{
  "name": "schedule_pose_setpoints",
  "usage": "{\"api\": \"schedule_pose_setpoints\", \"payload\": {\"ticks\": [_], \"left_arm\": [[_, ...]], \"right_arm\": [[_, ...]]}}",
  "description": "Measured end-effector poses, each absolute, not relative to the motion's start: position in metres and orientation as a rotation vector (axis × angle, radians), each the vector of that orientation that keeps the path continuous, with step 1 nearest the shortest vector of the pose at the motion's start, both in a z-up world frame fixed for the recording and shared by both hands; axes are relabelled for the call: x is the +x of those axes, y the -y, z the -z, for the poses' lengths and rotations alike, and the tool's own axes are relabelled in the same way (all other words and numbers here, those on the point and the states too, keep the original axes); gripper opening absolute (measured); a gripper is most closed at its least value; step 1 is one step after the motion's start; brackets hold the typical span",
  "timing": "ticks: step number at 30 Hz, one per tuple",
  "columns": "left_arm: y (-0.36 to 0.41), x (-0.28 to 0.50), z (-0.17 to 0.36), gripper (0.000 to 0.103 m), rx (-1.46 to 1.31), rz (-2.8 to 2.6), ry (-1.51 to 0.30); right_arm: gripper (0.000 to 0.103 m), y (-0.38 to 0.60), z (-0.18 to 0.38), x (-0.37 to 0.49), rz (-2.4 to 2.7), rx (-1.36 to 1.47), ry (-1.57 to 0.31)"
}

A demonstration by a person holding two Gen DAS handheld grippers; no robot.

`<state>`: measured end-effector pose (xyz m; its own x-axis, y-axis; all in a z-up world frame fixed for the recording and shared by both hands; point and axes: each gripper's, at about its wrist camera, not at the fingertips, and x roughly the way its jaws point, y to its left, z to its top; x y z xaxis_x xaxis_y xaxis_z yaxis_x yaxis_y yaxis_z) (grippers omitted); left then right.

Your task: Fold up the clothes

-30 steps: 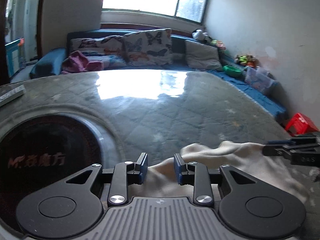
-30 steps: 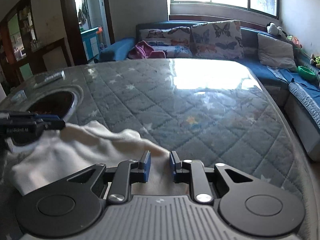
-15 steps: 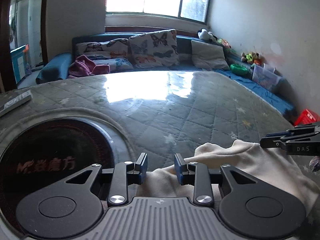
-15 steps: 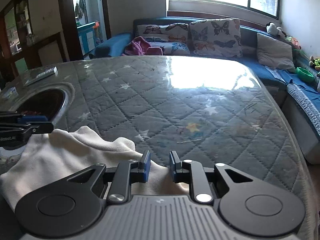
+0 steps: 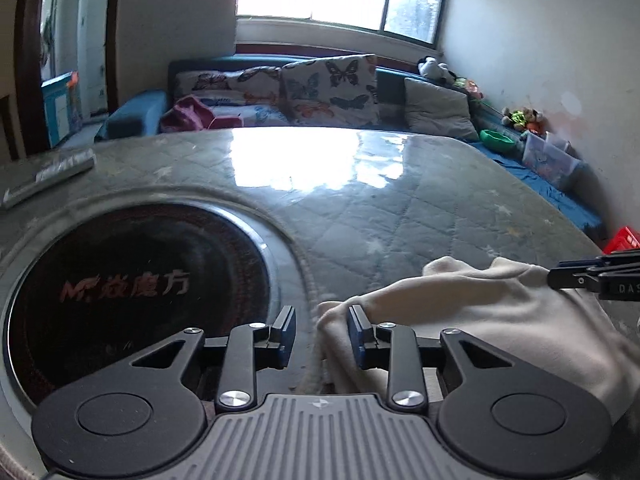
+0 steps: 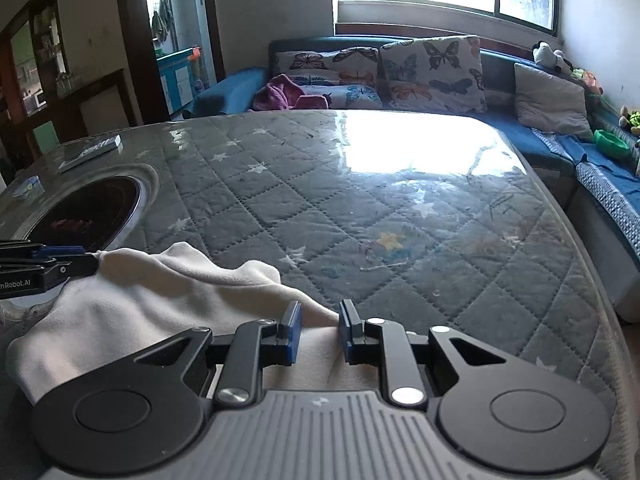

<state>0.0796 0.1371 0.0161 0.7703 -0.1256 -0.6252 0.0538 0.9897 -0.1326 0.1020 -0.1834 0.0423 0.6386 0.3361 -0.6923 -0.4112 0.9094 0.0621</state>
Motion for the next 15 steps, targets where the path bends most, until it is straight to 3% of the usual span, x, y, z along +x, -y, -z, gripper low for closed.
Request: {"api": "schedule_pose_setpoints", "payload": {"ticks": [15], "left_arm": [[-0.118, 0.067, -0.021, 0.038, -0.092, 0.124, -0.683]], "right_arm": [[0.02, 0.192, -0.045, 0.085, -0.424, -0.096, -0.772]]}}
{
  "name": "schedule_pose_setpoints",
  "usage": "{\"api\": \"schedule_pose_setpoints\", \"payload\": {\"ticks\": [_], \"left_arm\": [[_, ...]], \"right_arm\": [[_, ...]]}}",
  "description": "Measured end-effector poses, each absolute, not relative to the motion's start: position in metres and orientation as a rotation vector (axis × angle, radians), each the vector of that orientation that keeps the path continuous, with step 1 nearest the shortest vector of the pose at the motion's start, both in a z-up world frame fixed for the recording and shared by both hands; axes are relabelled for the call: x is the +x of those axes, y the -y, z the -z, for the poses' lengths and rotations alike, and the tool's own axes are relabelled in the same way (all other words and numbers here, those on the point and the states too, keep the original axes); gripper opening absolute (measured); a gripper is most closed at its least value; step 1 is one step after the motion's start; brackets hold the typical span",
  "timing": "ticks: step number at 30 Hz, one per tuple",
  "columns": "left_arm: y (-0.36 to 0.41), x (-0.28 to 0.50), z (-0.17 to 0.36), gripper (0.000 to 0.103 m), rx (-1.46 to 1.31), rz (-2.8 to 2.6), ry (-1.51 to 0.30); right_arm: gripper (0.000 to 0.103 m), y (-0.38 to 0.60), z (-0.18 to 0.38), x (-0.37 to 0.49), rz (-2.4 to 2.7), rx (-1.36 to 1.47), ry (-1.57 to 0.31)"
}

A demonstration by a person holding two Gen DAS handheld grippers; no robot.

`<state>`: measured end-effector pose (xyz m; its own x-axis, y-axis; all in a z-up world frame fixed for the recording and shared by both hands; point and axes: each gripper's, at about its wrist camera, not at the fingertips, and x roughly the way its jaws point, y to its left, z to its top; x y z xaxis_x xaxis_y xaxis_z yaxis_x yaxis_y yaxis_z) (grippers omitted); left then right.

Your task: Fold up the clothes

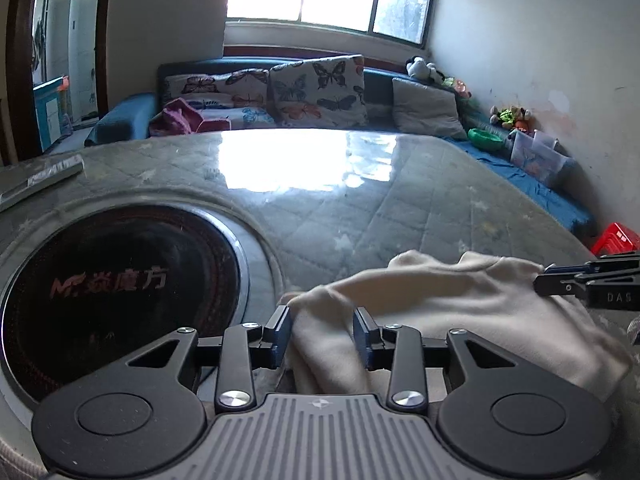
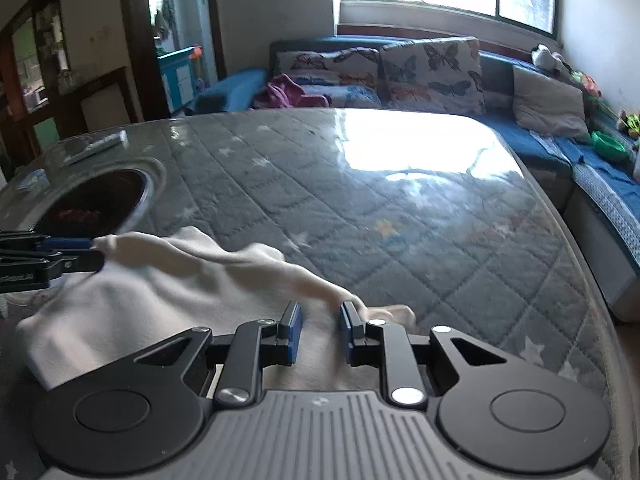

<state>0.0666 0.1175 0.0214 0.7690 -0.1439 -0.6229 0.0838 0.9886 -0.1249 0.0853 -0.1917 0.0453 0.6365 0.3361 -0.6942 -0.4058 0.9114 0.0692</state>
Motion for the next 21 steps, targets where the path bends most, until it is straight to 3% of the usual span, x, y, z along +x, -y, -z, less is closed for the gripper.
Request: {"api": "schedule_pose_setpoints", "payload": {"ticks": [21], "left_arm": [[-0.118, 0.056, -0.023, 0.044, -0.101, 0.127, -0.684]], "right_arm": [[0.023, 0.136, -0.047, 0.11, -0.497, -0.166, -0.758]]}}
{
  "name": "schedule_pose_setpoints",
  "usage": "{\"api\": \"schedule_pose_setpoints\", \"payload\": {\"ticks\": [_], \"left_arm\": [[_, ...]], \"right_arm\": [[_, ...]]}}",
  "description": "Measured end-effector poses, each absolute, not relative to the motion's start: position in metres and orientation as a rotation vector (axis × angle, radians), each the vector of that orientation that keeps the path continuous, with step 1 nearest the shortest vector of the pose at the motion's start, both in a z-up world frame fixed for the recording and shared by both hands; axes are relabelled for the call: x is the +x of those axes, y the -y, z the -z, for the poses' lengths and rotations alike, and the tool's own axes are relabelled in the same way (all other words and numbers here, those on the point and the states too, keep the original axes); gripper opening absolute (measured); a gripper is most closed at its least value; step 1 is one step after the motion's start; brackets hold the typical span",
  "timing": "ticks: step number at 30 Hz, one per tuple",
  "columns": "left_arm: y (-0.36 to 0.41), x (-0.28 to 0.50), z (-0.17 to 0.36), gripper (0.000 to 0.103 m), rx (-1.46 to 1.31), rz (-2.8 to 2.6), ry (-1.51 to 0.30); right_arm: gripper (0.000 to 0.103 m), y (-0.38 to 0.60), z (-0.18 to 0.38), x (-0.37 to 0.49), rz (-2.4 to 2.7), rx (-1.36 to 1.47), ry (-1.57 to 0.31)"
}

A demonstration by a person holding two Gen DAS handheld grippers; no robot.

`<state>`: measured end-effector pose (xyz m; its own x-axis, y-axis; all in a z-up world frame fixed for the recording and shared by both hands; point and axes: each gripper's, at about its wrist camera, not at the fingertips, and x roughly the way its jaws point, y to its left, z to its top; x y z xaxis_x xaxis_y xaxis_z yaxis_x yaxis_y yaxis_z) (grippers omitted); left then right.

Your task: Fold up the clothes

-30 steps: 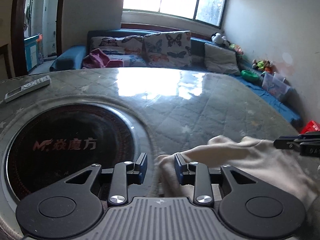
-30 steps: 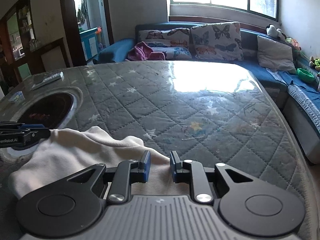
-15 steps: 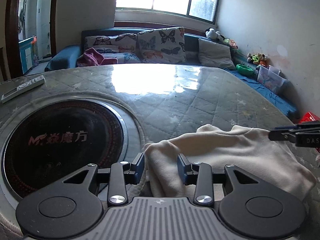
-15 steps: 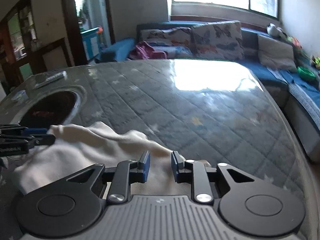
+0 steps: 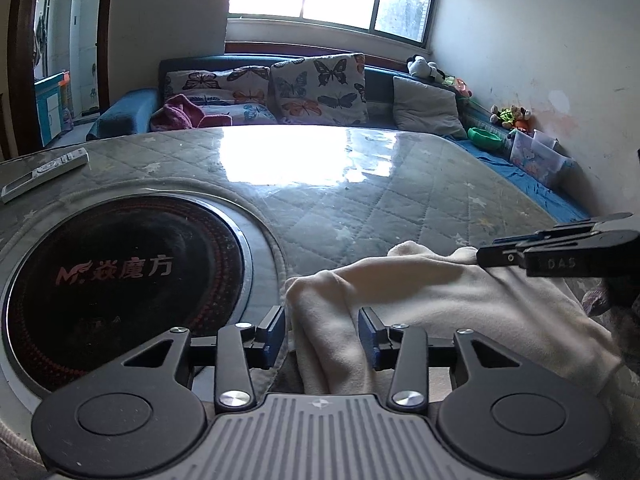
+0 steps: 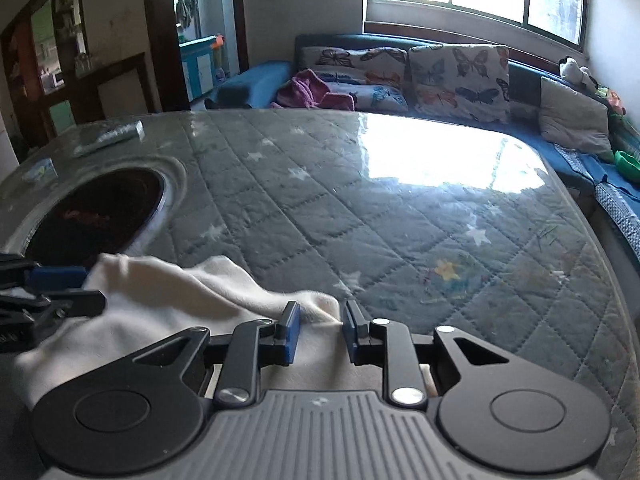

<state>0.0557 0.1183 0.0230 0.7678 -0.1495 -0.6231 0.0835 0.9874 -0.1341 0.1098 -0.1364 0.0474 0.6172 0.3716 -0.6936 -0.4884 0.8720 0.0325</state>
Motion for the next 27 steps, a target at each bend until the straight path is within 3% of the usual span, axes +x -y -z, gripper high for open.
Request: {"api": "schedule_pose_setpoints", "payload": {"ticks": [15, 20, 27], "left_arm": [[-0.12, 0.051, -0.024, 0.046, -0.116, 0.134, -0.689], [-0.123, 0.046, -0.024, 0.052, -0.127, 0.119, -0.69], [-0.123, 0.033, -0.032, 0.07, -0.148, 0.106, -0.681]], "right_arm": [[0.024, 0.083, -0.035, 0.113, -0.605, -0.204, -0.771], [0.026, 0.096, -0.05, 0.102, -0.6, -0.195, -0.75], [0.027, 0.128, -0.061, 0.063, -0.589, -0.189, -0.742]]}}
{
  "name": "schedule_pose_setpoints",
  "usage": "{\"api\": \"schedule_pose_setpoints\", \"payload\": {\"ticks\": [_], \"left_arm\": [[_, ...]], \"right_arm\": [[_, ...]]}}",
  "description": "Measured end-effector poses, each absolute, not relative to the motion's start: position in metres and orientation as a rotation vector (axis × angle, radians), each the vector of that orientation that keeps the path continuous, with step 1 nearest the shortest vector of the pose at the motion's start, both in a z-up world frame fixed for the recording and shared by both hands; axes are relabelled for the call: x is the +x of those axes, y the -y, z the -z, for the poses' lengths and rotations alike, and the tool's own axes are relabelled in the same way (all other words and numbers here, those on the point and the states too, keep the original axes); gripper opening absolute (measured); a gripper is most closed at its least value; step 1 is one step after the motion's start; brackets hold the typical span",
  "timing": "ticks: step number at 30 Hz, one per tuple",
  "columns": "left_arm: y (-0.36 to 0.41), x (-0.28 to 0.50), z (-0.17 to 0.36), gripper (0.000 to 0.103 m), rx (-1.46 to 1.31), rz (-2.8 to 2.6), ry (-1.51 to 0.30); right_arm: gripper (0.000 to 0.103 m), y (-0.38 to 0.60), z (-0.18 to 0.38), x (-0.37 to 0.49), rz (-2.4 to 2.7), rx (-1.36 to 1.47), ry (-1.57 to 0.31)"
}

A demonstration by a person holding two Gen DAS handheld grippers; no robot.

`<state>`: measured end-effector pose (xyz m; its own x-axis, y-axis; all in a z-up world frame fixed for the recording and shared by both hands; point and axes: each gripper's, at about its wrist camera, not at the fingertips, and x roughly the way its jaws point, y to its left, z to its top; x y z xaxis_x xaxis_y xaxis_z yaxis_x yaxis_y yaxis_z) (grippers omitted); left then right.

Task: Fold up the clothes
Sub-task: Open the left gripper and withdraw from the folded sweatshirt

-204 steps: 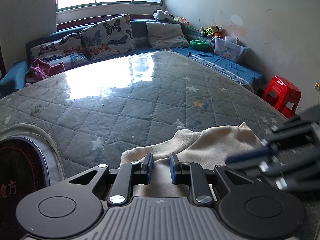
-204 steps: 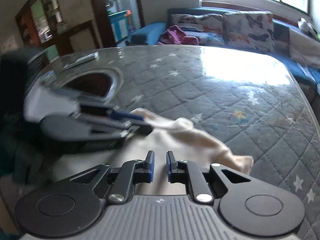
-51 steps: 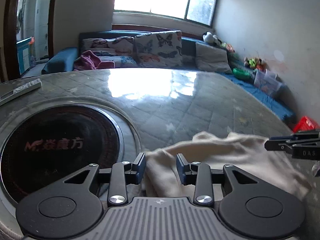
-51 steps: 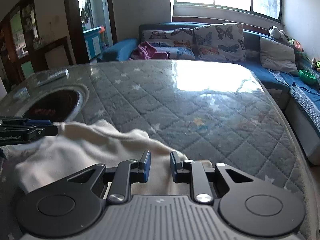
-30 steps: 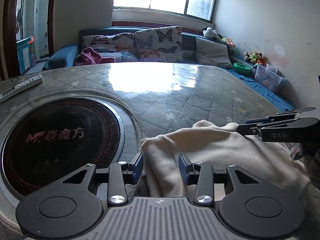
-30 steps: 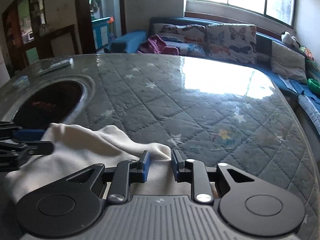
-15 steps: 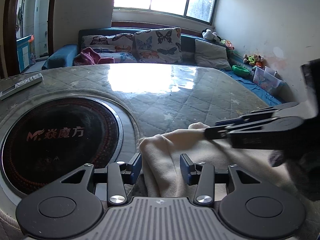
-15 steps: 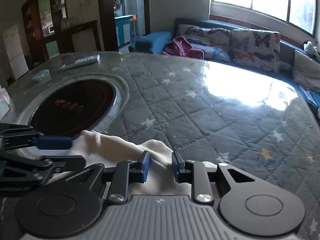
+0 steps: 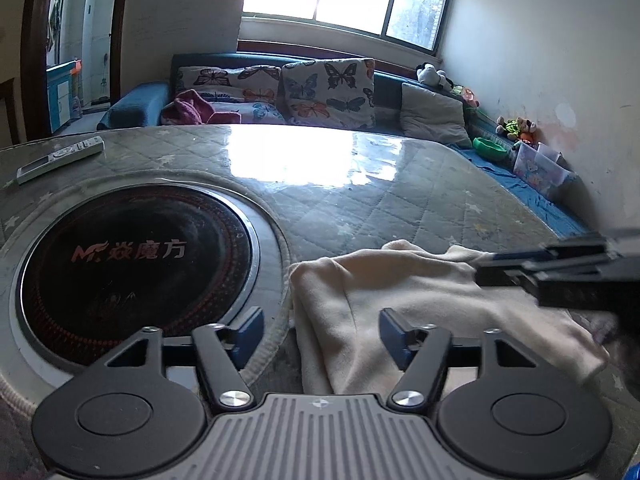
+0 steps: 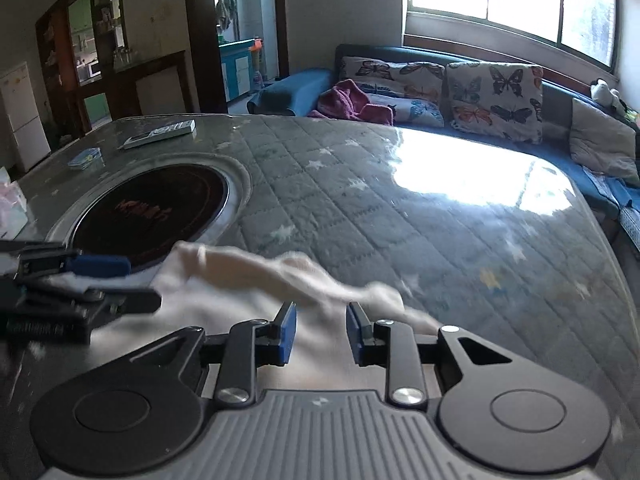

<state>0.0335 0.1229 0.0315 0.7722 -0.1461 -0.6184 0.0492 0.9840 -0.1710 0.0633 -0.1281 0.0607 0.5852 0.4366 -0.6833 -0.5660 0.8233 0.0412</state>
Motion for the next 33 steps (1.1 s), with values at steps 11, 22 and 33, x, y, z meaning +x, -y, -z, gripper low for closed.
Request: {"api": "schedule_pose_setpoints", "payload": {"ticks": [11, 22, 33], "left_arm": [[-0.112, 0.007, -0.025, 0.08, -0.147, 0.109, -0.698], [-0.117, -0.008, -0.019, 0.081, -0.136, 0.071, -0.711], [-0.125, -0.017, -0.019, 0.082, -0.152, 0.045, -0.713]], "right_arm": [[0.033, 0.164, -0.054, -0.003, -0.54, -0.205, -0.728], [0.034, 0.152, -0.055, -0.027, -0.549, -0.28, -0.67], [0.034, 0.135, -0.048, -0.036, -0.598, -0.305, -0.67]]}}
